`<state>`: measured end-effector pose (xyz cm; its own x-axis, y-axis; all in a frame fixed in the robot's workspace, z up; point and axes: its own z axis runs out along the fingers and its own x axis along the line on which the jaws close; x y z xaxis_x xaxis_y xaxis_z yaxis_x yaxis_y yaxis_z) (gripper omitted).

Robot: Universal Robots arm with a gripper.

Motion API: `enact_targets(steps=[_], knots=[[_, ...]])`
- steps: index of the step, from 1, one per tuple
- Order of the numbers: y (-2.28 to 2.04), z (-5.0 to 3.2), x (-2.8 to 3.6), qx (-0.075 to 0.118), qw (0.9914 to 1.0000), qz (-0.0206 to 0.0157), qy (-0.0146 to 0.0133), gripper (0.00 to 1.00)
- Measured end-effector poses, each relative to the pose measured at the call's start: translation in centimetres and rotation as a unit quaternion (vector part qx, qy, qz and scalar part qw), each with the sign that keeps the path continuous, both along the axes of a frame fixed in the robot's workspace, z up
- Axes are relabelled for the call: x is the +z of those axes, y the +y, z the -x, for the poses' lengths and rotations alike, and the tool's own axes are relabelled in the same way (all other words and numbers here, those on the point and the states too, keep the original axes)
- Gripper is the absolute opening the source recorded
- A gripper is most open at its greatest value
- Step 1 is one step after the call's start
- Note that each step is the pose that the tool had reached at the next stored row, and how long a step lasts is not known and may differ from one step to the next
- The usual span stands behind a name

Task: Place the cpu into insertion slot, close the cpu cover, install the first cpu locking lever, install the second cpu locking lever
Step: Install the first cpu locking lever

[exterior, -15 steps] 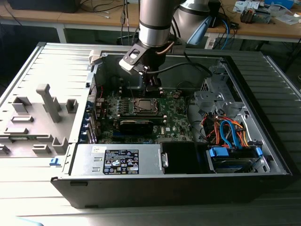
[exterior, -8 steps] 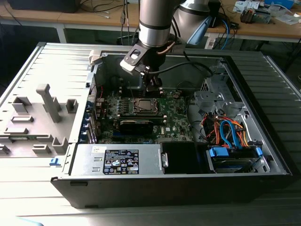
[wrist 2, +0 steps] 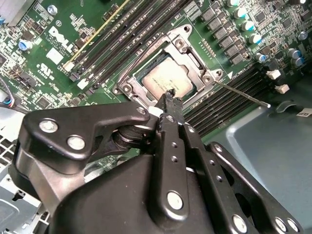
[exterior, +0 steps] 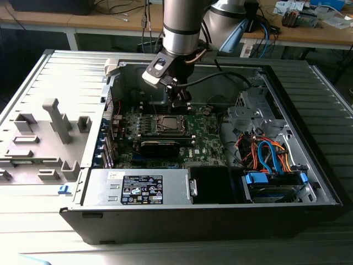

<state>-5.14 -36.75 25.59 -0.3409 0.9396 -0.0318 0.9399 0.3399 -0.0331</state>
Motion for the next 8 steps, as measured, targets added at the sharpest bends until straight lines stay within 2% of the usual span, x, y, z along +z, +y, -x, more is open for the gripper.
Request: enact_targets(steps=[8], knots=[[0.0, 0.0, 0.0, 0.027, 0.99964, 0.0, 0.0, 0.11]])
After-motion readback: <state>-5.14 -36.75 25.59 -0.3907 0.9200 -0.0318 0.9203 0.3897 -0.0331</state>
